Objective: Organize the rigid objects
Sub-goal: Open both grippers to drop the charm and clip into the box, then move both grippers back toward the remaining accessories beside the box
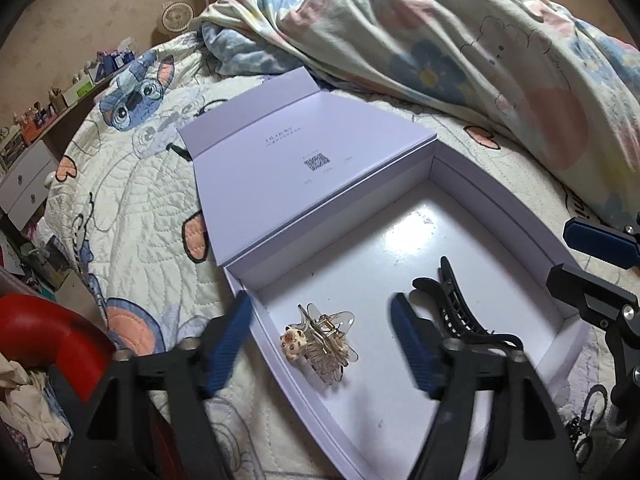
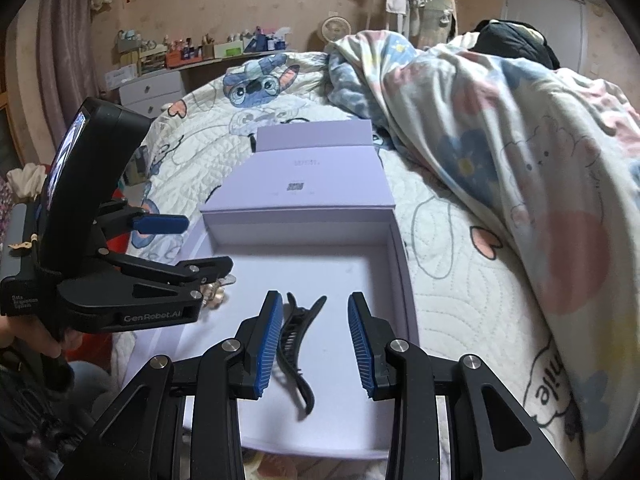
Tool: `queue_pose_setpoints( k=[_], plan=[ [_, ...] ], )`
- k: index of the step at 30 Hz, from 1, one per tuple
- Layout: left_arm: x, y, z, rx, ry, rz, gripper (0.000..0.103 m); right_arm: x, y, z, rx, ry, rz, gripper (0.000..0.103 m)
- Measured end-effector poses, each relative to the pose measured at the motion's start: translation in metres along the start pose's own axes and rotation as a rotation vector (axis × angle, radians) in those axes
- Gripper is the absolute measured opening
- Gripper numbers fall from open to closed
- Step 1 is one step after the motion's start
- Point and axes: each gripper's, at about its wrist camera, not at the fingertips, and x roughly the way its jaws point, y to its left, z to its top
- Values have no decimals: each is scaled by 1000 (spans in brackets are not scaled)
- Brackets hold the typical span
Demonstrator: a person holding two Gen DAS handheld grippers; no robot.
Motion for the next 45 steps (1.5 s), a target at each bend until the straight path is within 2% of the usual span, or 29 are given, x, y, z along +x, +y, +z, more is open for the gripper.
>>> queue_pose_setpoints(
  k=[4, 7, 11, 13, 14, 15, 22, 25, 39, 45],
  plan=[
    [-15, -1, 2, -1, -32, 13, 87, -14, 2, 0, -2, -22, -14, 40],
    [-26, -2, 3, -5, -44, 12, 87, -25, 3, -2, 5, -37, -19, 41],
    [-39, -3, 2, -6, -66, 10, 88, -40, 4, -3, 9, -59, -34, 52],
    [-46, -5, 1, -7, -72, 6, 92, -49, 5, -4, 9, -70, -45, 57],
    [-48, -5, 0, -9, -76, 4, 101, -52, 6, -5, 8, -72, -52, 60],
    [-52, -6, -1, -11, -85, 1, 103, -55, 6, -5, 8, -75, -57, 61],
    [-79, -11, -9, -1, -122, 2, 103, -81, 10, -10, 17, -111, -94, 80],
    [-91, -12, -14, -7, -135, -24, 103, -94, 14, -13, 15, -126, -111, 87],
    [-131, -10, -39, -9, -200, -46, 103, -130, 26, -35, 29, -150, -140, 90],
    [-141, -14, -52, 0, -208, -26, 103, -141, 33, -46, 35, -157, -134, 90]
  ],
)
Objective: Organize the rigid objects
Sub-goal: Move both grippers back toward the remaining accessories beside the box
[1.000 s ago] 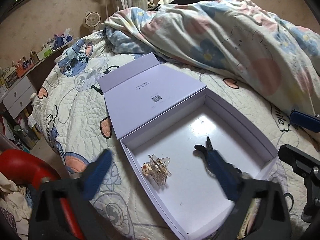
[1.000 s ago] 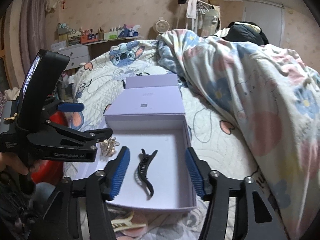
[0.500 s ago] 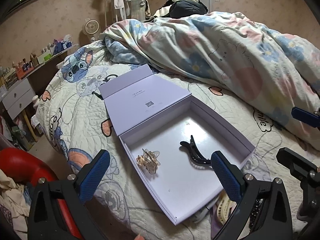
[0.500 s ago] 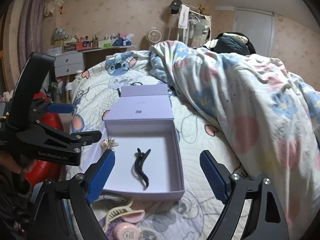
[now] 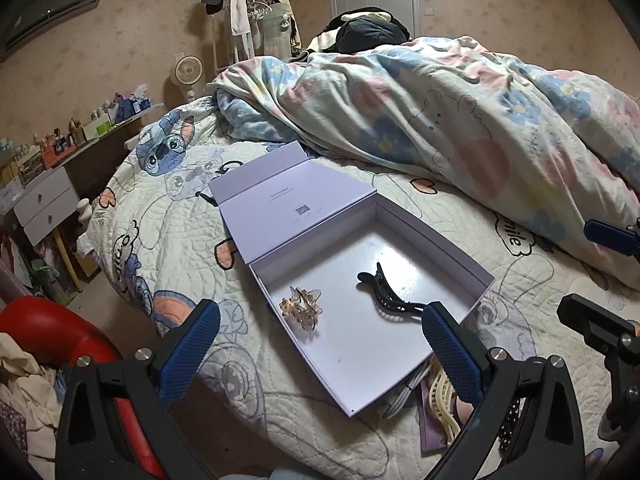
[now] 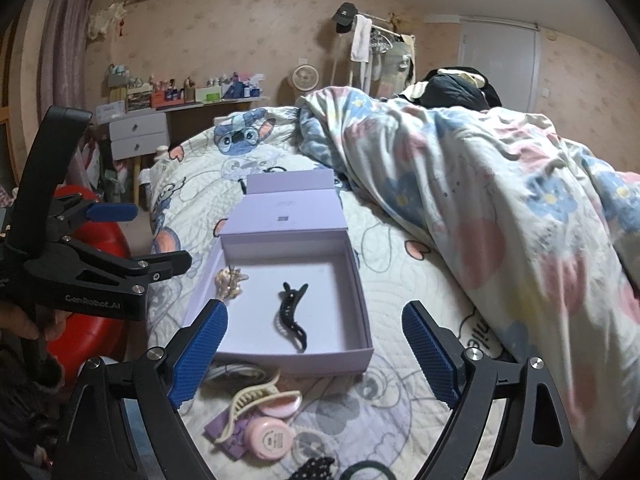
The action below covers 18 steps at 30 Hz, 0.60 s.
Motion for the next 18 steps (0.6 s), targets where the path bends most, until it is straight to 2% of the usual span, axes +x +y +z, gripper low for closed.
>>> queue_pose_setpoints(
  k=[18],
  plan=[
    [-16, -26, -46, 26, 49, -38, 103, -23, 6, -42, 41, 27, 28, 90]
  ],
)
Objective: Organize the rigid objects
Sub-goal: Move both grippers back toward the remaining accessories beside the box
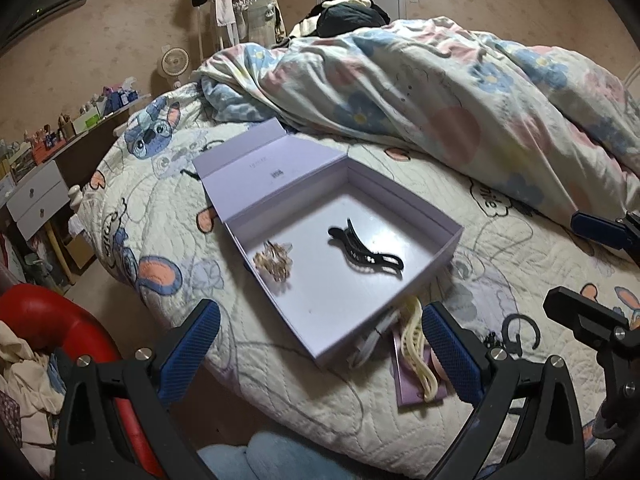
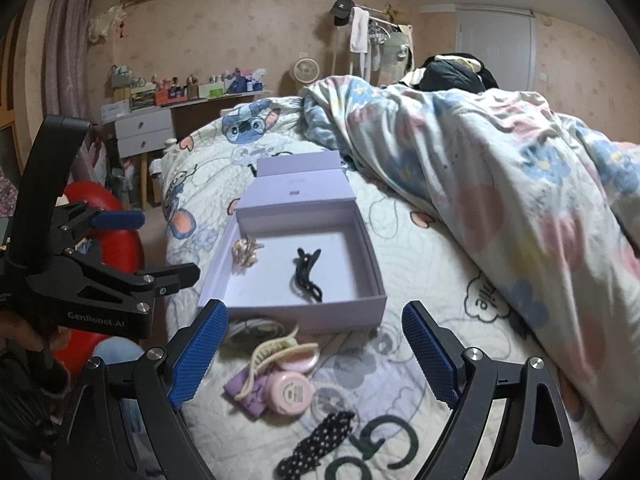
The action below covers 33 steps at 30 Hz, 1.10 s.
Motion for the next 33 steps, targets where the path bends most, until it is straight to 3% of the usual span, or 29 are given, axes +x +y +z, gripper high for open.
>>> queue_pose_setpoints(
  k=[22, 33],
  plan=[
    [23, -16, -55, 12, 102, -37, 103, 25, -4, -56, 85, 99, 54, 89],
    [43, 1, -74, -9, 161, -12, 103, 71, 12, -67, 95, 201, 109, 75]
  ],
)
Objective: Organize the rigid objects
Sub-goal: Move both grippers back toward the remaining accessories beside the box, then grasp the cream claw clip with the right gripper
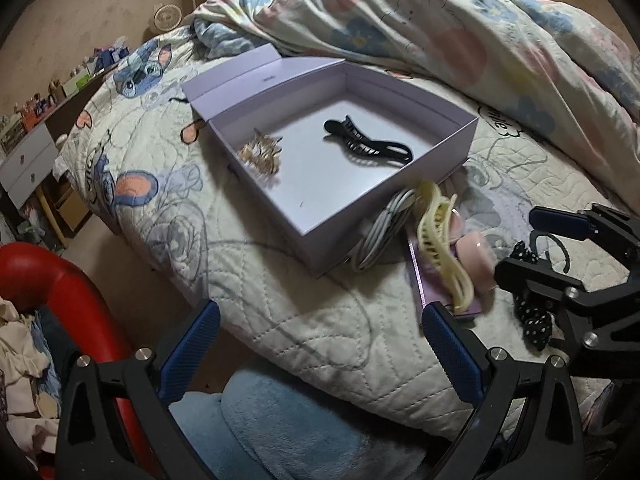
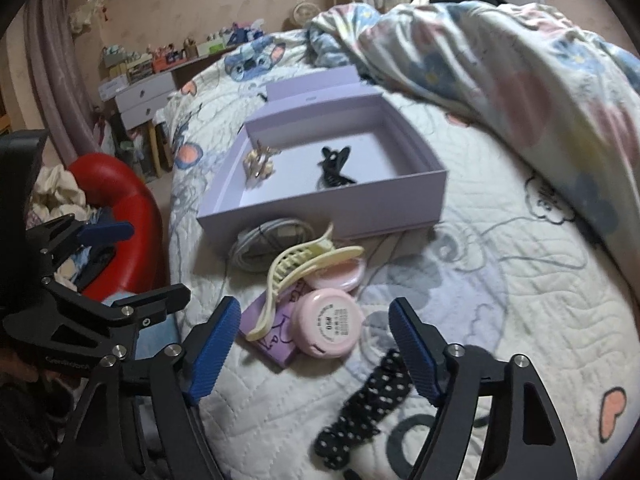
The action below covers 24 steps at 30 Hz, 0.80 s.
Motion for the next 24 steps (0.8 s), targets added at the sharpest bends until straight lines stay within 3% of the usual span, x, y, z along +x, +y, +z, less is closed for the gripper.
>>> queue_pose_setpoints(
  k=[9, 15, 20, 24],
  plan=[
    [13, 18, 1, -36, -1, -9, 103, 39, 8, 14, -8, 61, 38, 71],
    [24, 27, 3, -40, 20, 0, 103, 56, 9, 20, 0, 93, 32, 59],
    [30, 30, 3, -44, 34, -6, 103, 63, 12, 23, -17, 99, -20, 44],
    [32, 27, 4, -42, 37, -19, 103, 59, 8, 21, -3, 104, -12, 29]
  ],
)
